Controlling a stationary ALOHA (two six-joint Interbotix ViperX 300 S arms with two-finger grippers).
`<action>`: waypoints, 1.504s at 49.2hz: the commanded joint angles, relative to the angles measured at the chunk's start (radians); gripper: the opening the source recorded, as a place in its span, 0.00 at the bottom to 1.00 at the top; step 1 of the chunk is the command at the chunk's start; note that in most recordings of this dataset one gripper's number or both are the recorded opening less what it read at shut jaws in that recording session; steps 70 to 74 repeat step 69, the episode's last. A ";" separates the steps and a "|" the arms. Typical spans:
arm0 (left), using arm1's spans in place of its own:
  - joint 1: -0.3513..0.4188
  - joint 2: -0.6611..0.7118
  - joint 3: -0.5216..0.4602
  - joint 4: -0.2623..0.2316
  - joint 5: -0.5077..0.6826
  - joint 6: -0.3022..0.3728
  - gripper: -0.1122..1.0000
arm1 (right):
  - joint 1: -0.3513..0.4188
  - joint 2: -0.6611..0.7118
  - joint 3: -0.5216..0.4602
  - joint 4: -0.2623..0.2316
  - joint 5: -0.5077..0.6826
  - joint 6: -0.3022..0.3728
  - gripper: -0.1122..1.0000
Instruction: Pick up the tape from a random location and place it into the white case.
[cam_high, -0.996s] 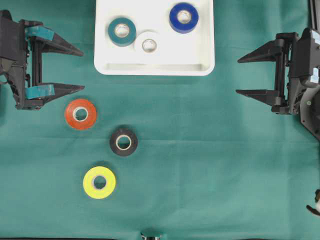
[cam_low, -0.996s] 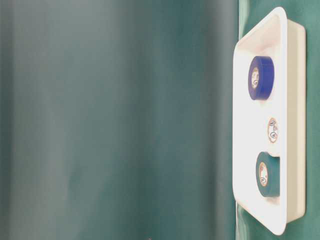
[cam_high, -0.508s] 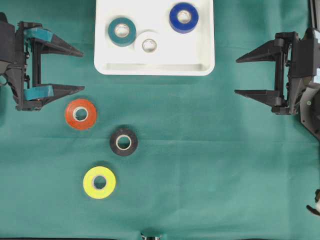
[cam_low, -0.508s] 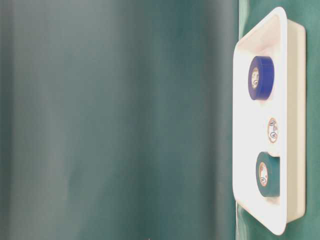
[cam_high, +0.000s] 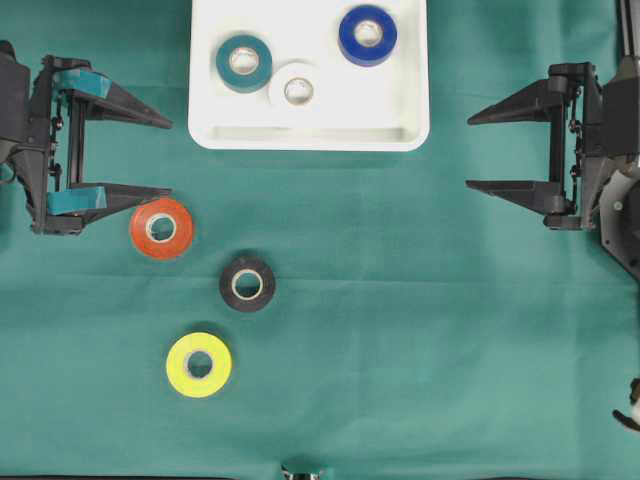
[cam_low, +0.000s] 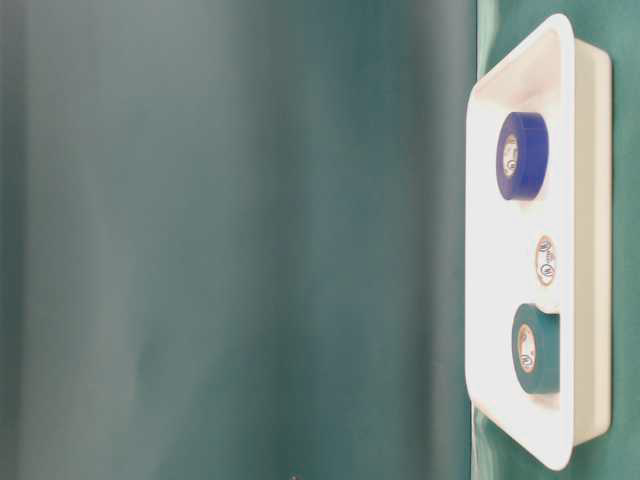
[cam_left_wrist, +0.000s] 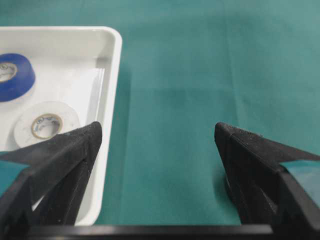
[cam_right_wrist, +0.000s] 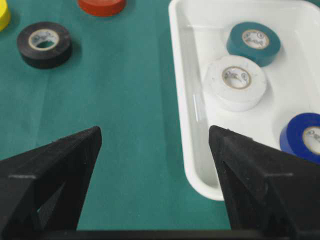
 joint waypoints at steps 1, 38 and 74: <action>-0.003 0.000 -0.017 0.000 -0.008 -0.002 0.98 | -0.002 0.002 -0.025 -0.003 -0.009 -0.002 0.84; -0.003 0.000 -0.018 -0.003 -0.014 -0.003 0.98 | -0.002 0.002 -0.026 -0.003 -0.009 0.009 0.84; -0.026 0.143 -0.100 -0.003 -0.057 -0.002 0.98 | 0.014 0.126 -0.103 0.002 -0.044 0.012 0.84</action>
